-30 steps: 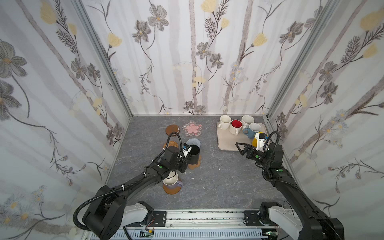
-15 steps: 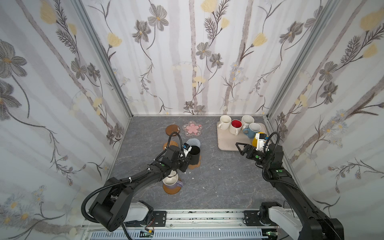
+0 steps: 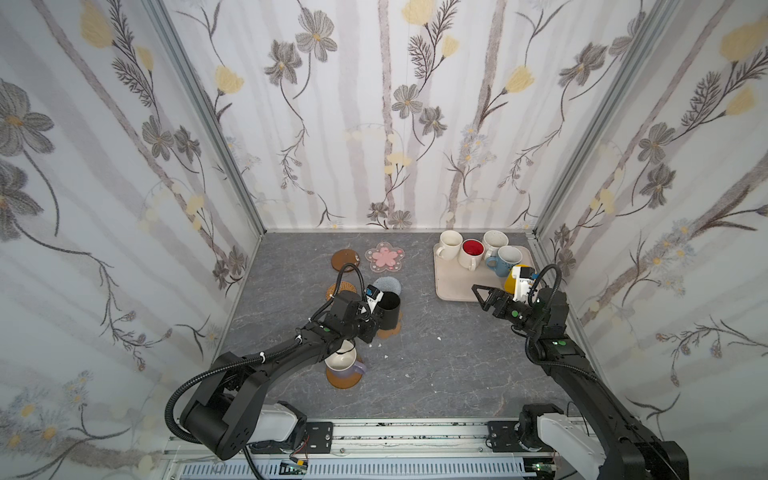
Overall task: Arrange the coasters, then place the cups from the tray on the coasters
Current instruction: 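Lower the black mug onto the cork paw coaster with left gripper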
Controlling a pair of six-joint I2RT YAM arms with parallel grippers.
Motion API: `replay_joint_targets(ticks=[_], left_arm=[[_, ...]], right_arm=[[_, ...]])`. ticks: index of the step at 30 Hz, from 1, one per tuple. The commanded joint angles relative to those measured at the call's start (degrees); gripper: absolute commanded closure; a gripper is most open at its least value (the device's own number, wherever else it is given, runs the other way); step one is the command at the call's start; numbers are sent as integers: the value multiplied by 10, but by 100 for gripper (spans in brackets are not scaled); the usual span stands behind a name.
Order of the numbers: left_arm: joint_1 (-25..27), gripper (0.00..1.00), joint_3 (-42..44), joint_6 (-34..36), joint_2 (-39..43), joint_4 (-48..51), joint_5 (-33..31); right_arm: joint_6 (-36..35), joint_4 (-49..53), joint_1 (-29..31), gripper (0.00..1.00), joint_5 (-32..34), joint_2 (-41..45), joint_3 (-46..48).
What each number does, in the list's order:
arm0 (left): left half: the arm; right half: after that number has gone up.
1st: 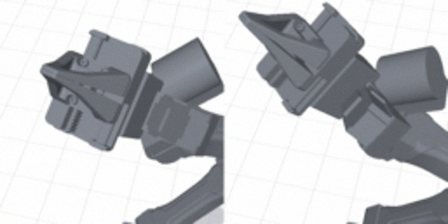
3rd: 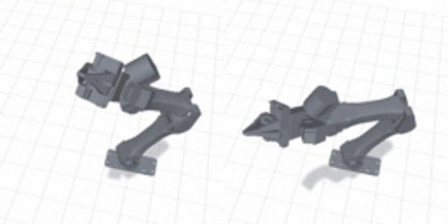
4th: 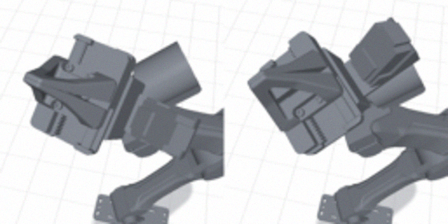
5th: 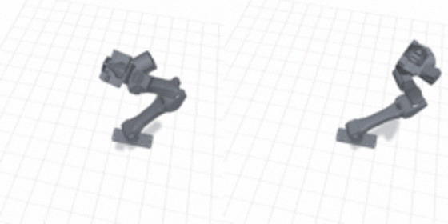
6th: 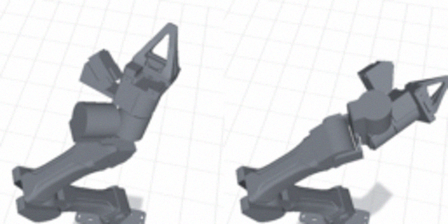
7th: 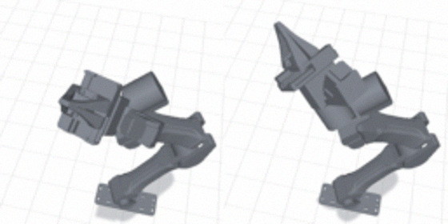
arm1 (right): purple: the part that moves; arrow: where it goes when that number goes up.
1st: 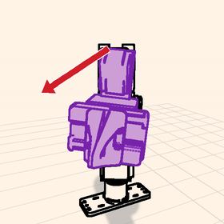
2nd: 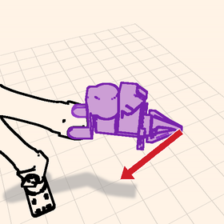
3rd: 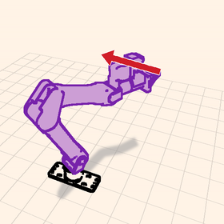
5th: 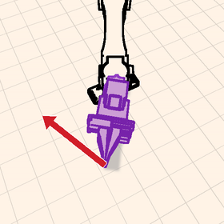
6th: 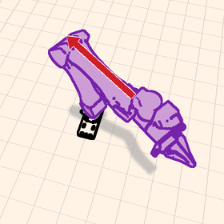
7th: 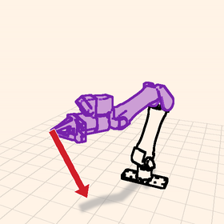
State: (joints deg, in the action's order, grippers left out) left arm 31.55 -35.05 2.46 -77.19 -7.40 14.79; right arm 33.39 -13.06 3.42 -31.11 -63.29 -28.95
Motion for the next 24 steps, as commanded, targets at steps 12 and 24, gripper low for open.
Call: replay_joint_targets(ticks=[12,24], left_arm=[[0,47,0,-10,7,-40,-6],[0,13,2,-25,31,-35,-27]], right_arm=[[-4,-1,-1,6,28,16,2],[9,46,-4,7,82,-17,-29]])
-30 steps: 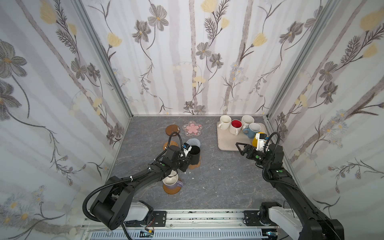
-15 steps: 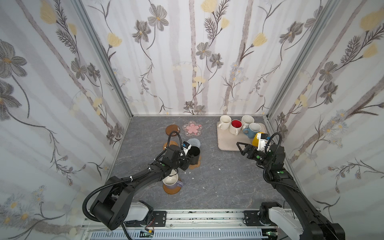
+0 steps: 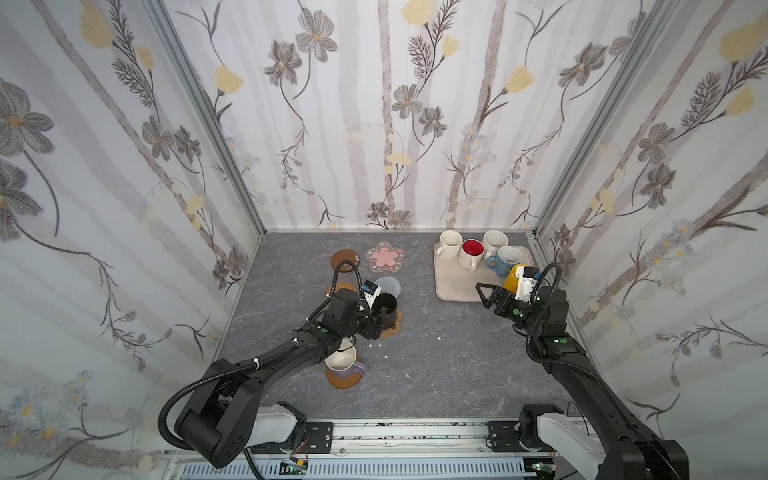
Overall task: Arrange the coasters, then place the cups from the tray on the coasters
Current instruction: 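Lower the black mug onto the cork paw coaster with left gripper, then open left gripper above the black mug while right gripper moves over the red-lined mug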
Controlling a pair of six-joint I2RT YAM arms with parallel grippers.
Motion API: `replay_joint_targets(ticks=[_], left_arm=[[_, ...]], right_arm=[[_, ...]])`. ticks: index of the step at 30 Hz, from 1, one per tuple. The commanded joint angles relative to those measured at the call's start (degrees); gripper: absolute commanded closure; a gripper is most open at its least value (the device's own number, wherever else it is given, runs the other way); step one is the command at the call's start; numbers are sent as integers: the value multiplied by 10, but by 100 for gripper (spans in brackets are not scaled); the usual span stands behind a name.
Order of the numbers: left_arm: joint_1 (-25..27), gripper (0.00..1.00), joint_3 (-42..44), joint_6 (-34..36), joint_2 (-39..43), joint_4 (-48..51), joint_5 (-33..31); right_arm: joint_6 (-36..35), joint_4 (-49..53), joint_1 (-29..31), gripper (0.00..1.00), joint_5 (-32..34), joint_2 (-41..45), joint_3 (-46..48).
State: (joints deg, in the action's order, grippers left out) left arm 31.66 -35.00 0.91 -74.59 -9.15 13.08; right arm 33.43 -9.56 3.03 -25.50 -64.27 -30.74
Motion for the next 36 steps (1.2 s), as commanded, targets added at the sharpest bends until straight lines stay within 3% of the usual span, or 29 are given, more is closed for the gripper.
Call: replay_joint_targets(ticks=[1,5,13,19,22,27,36], left_arm=[[0,10,1,-10,6,-17,-10],[0,0,-3,-16,14,-13,-21],[-1,0,-16,-53,36,7,-48],[3,4,-31,-86,90,20,-94],[3,5,-46,-128,109,39,-129],[3,0,-80,-174,116,96,-117],[2,0,-92,-202,170,148,-121]], right_arm=[[10,13,0,7,31,-11,-15],[17,22,0,10,48,-22,-25],[20,28,3,12,76,-57,-59],[1,51,16,15,107,-144,-120],[0,62,26,17,140,-182,-166],[-28,109,54,20,202,-254,-250],[-76,227,64,29,227,-393,-411]])
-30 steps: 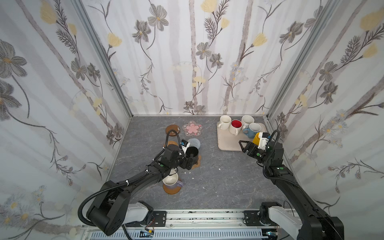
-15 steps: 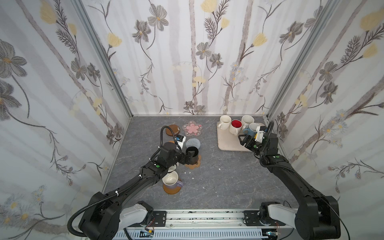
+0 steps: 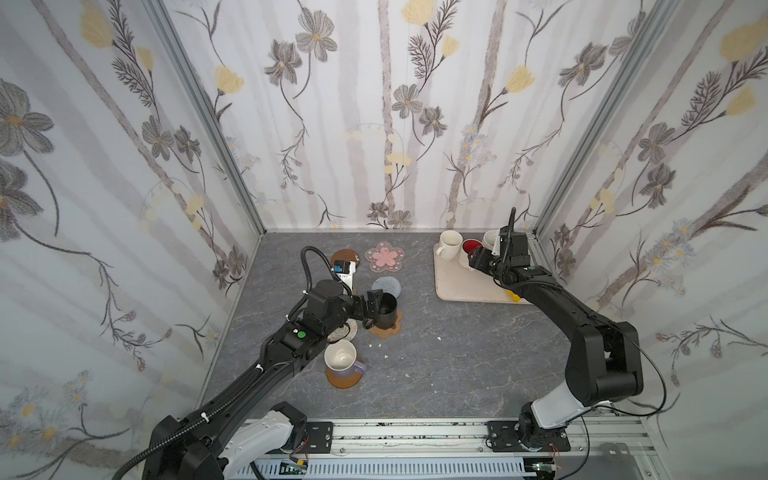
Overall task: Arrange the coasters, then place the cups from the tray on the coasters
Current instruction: 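Open left gripper above the black mug while right gripper moves over the red-lined mug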
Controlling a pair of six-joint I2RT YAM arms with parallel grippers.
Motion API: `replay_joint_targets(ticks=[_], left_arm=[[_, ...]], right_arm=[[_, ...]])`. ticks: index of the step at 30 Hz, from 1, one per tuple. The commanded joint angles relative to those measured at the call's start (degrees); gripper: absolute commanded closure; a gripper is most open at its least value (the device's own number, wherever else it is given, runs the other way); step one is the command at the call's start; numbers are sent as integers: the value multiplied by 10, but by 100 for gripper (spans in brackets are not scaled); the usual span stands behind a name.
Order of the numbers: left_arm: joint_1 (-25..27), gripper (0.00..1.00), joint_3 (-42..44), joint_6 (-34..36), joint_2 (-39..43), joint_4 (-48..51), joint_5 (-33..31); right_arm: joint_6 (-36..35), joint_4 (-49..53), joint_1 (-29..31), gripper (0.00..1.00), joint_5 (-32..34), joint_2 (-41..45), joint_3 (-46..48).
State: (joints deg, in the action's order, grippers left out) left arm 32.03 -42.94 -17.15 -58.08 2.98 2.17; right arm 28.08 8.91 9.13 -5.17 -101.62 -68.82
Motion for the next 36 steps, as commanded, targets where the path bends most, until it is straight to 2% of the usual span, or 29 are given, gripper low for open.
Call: replay_joint_targets(ticks=[1,6,14,20,28,36], left_arm=[[-1,0,-19,-23,1,38,-13],[-2,0,-64,-21,-46,94,-22],[-3,0,-111,-1,-102,103,-6],[-4,0,-106,-2,-119,102,-13],[-20,0,-107,-1,-160,97,-7],[-48,0,-105,-21,-183,86,46]], right_arm=[[-25,49,5,30,29,-30,-42],[-40,91,12,35,46,-92,-106],[-52,161,16,38,83,-192,-215],[-55,171,15,32,104,-235,-247],[-60,187,1,33,109,-289,-294],[-68,215,-8,38,108,-327,-349]])
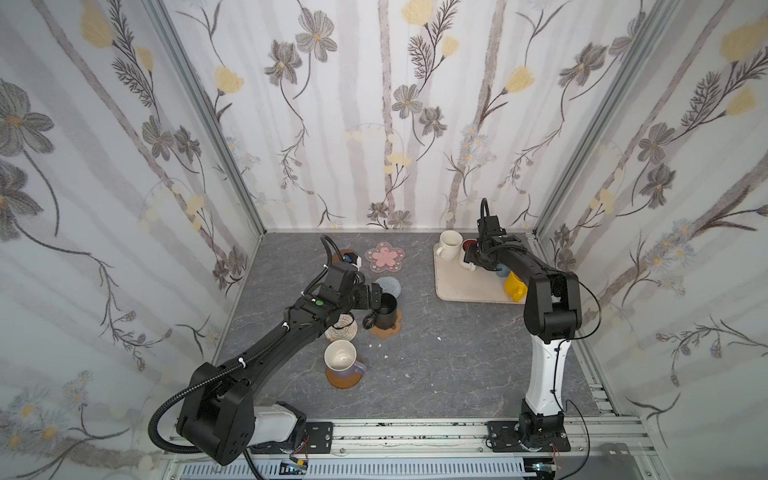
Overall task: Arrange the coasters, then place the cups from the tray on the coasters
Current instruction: 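Open left gripper above the black mug while right gripper moves over the red-lined mug, then lower right gripper onto the red-lined white mug on the tray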
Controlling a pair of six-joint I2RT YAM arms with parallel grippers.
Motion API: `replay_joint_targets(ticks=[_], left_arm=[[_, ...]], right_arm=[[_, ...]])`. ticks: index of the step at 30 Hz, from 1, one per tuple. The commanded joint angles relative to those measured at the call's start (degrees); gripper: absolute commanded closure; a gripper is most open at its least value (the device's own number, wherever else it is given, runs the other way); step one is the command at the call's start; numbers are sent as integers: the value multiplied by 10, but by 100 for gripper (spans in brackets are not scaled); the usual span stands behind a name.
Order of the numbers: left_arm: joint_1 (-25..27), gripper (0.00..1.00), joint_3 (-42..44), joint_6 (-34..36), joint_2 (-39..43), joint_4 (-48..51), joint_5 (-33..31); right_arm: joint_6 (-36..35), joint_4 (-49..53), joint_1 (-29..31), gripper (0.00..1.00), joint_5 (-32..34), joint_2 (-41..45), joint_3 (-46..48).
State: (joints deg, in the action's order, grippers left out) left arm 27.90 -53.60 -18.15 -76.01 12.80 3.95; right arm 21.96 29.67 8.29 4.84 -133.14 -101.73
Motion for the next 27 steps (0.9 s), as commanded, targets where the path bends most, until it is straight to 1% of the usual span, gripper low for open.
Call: replay_joint_targets(ticks=[1,5,12,19,27], left_arm=[[-11,0,2,-14,-7,-13,36],[-23,0,0,-19,-13,-17,55],[-28,0,4,-15,-7,-19,51],[-34,0,5,-15,-5,-20,51],[-36,0,4,-12,-4,-21,60]], right_arm=[[-8,11,1,39,8,-16,-27],[-9,19,1,44,10,-30,-48],[-12,41,1,52,13,-65,-93],[-14,45,0,60,11,-77,-97],[-17,52,2,74,7,-78,-94]])
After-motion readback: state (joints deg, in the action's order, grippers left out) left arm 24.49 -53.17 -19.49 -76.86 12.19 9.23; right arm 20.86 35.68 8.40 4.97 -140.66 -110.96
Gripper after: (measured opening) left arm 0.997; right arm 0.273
